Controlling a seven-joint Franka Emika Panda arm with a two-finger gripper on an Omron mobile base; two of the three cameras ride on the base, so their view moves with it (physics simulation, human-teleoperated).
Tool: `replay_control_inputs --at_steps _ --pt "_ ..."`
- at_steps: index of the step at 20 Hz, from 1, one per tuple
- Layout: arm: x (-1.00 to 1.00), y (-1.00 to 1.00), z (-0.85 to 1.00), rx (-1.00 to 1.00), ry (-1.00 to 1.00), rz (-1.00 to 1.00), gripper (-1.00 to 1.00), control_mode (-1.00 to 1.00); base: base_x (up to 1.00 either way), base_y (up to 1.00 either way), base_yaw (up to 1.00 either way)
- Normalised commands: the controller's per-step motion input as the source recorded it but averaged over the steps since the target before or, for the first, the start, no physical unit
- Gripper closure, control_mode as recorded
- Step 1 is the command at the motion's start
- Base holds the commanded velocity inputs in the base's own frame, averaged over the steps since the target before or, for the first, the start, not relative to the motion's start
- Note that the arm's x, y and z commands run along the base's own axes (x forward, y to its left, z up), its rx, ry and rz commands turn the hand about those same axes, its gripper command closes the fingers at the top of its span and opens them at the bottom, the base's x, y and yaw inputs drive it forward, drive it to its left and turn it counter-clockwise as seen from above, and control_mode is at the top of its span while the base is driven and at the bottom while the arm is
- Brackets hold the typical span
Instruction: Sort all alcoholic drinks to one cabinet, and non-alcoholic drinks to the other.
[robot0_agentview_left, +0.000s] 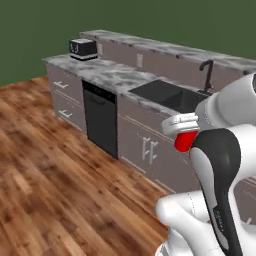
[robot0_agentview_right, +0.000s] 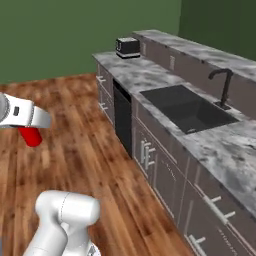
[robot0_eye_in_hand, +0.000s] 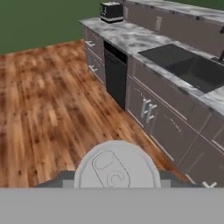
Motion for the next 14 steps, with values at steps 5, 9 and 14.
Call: replay_control_inputs --at_steps 5,9,14 --pt "0.00 0.00 0.00 0.00 0.00 0.00 1.00 1.00 0.11 0.07 0.75" --pt "0.00 0.00 0.00 0.00 0.00 0.00 1.00 1.00 0.31 0.01 0.65" --pt "0.00 0.00 0.00 0.00 0.00 0.00 1.00 1.00 0.56 0.00 0.44"
